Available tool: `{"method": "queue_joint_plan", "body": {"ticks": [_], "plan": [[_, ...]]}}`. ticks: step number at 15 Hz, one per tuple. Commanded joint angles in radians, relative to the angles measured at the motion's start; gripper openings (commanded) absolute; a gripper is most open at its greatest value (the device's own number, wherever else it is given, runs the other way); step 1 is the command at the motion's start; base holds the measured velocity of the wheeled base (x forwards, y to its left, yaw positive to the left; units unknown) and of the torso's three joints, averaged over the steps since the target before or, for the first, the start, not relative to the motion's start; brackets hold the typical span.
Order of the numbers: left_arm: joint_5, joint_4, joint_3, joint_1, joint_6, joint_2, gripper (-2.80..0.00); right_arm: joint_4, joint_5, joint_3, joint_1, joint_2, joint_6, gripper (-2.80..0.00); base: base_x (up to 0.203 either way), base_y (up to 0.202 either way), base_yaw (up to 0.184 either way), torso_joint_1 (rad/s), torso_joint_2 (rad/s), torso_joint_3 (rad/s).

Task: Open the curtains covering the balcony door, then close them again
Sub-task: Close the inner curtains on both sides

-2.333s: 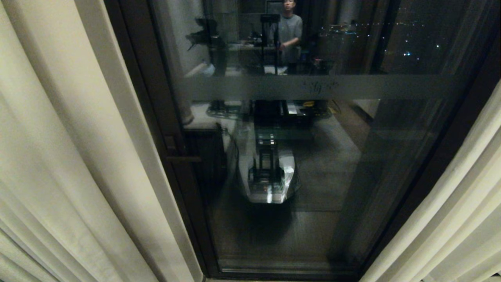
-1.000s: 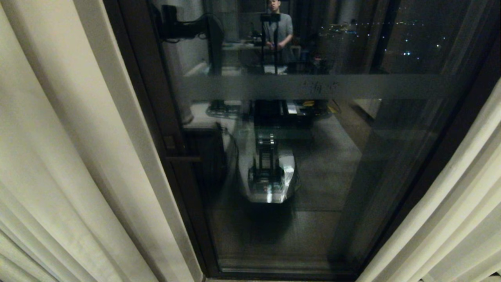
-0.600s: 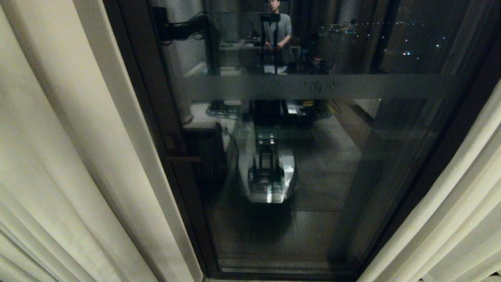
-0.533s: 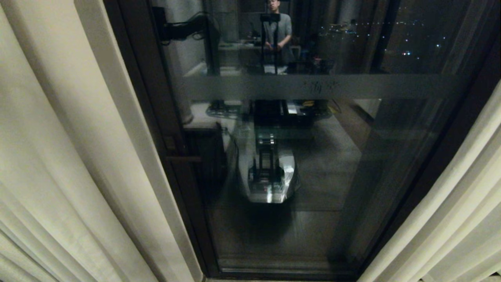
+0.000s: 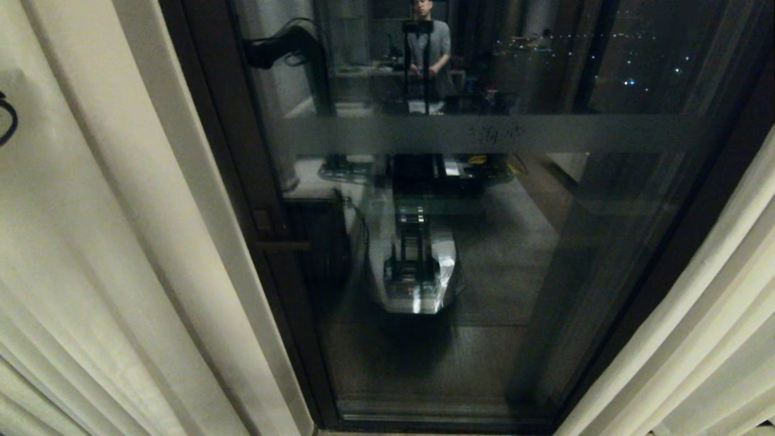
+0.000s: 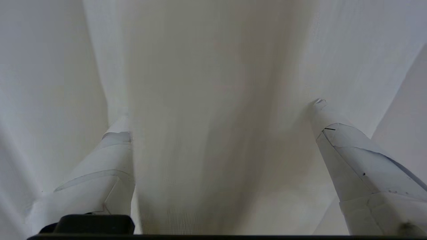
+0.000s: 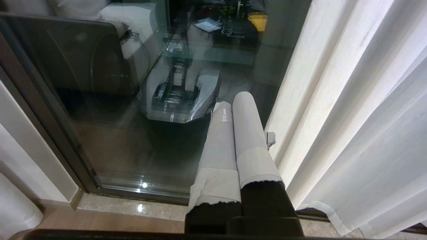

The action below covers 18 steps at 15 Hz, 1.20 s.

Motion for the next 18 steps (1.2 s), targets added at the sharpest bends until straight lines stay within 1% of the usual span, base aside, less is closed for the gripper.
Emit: {"method": "queue_joint_plan", "body": {"ticks": [1,2,3,7,9,11,14,16,18], "plan": [[-0.003,-0.018,-0.009,-0.004,-0.001,0.04,0.0,0.0,0.0,0.0,0.0,0.001,-0.001,-2.8,0.0,0.0,0.0,0.0,0.0,0.0],[-0.009,-0.02,-0.008,-0.005,0.0,0.045,0.0,0.0,0.0,0.0,0.0,0.002,-0.001,-2.8,0.0,0.0,0.0,0.0,0.0,0.0],[-0.018,-0.021,-0.005,-0.007,0.0,0.045,-2.8,0.0,0.0,0.0,0.0,0.002,-0.001,-2.8,0.0,0.0,0.0,0.0,0.0,0.0],[-0.075,-0.021,-0.016,-0.025,0.004,0.039,-2.8,0.0,0.0,0.0,0.0,0.002,-0.001,-2.8,0.0,0.0,0.0,0.0,0.0,0.0],[-0.076,-0.037,-0.016,-0.035,0.004,0.024,-2.8,0.0,0.0,0.0,0.0,0.0,-0.001,-2.8,0.0,0.0,0.0,0.0,0.0,0.0],[-0.078,-0.08,-0.013,-0.046,0.003,0.012,-2.8,0.0,0.0,0.0,0.0,0.002,-0.001,-2.8,0.0,0.0,0.0,0.0,0.0,0.0],[-0.068,-0.09,0.009,-0.081,0.003,-0.038,-2.8,0.0,0.0,0.0,0.0,0.002,-0.001,-2.8,0.0,0.0,0.0,0.0,0.0,0.0],[-0.073,-0.085,0.052,-0.099,0.002,-0.086,-2.8,0.0,0.0,0.0,0.0,0.0,-0.001,-2.8,0.0,0.0,0.0,0.0,0.0,0.0],[-0.064,-0.087,0.096,-0.126,0.003,-0.132,-2.8,0.0,0.0,0.0,0.0,0.002,-0.001,-2.8,0.0,0.0,0.0,0.0,0.0,0.0]]}}
